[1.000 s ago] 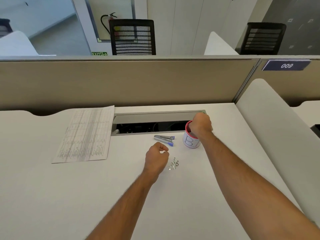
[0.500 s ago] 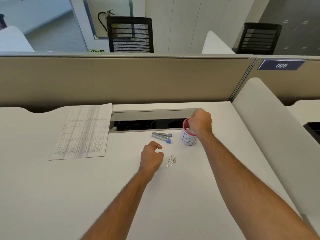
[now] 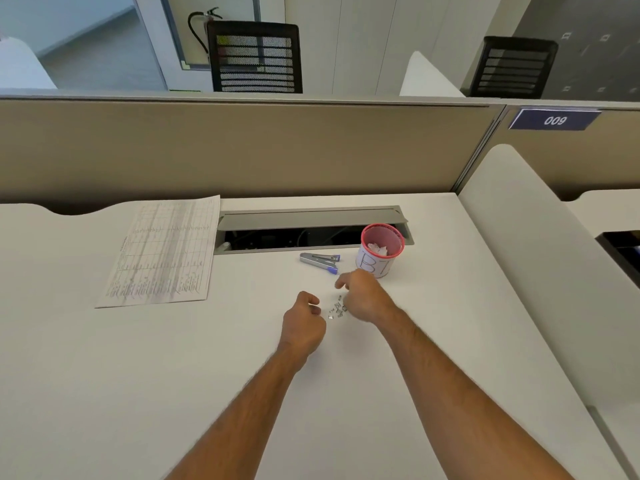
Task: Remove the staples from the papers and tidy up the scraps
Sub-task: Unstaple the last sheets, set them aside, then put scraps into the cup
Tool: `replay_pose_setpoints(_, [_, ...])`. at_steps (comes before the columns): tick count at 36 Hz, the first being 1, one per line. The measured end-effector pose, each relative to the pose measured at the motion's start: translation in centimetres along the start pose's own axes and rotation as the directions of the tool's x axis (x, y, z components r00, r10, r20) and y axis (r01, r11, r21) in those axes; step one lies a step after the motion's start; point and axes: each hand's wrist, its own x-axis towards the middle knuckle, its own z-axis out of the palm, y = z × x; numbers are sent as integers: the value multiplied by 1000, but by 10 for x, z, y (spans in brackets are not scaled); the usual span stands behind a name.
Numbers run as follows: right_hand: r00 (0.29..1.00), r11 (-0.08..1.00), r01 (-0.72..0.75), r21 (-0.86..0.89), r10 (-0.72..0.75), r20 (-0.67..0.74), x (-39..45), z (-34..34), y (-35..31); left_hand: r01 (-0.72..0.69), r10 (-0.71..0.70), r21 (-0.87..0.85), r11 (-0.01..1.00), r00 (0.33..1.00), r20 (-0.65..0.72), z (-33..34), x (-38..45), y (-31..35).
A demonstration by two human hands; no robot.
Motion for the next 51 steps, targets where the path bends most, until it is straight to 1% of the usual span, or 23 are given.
replay_pose_setpoints(4, [999, 999, -23, -25, 24, 40, 0, 17, 15, -27, 26, 26, 999, 1000, 13, 4, -5, 0])
replay_pose_setpoints(9, [999, 1000, -9, 20, 8, 41, -4, 19, 22, -40, 40, 29, 999, 999, 23, 14, -7, 4])
replay_pose_setpoints(14, [999, 998, 50, 49, -51, 19, -10, 24, 24, -16, 16, -7, 1000, 998, 60, 22, -8, 11])
replay_pose_setpoints(21, [1000, 996, 24, 87, -23, -10, -9, 25, 27, -19, 19, 3, 1000, 998, 60, 25, -7, 20])
replay_pose_setpoints(33, [991, 999, 34, 33, -30, -129, 2, 40, 16, -60, 62, 88, 994, 998, -28, 11, -7, 16])
replay_pose_setpoints(41, [998, 998, 2, -66, -6, -57, 11, 37, 9, -62, 67, 101, 993, 996, -52, 5, -6, 15])
replay_pose_setpoints(51, [999, 994, 13, -113, -18, -40, 13, 34, 10, -83, 90, 100, 991, 993, -70, 1, -6, 16])
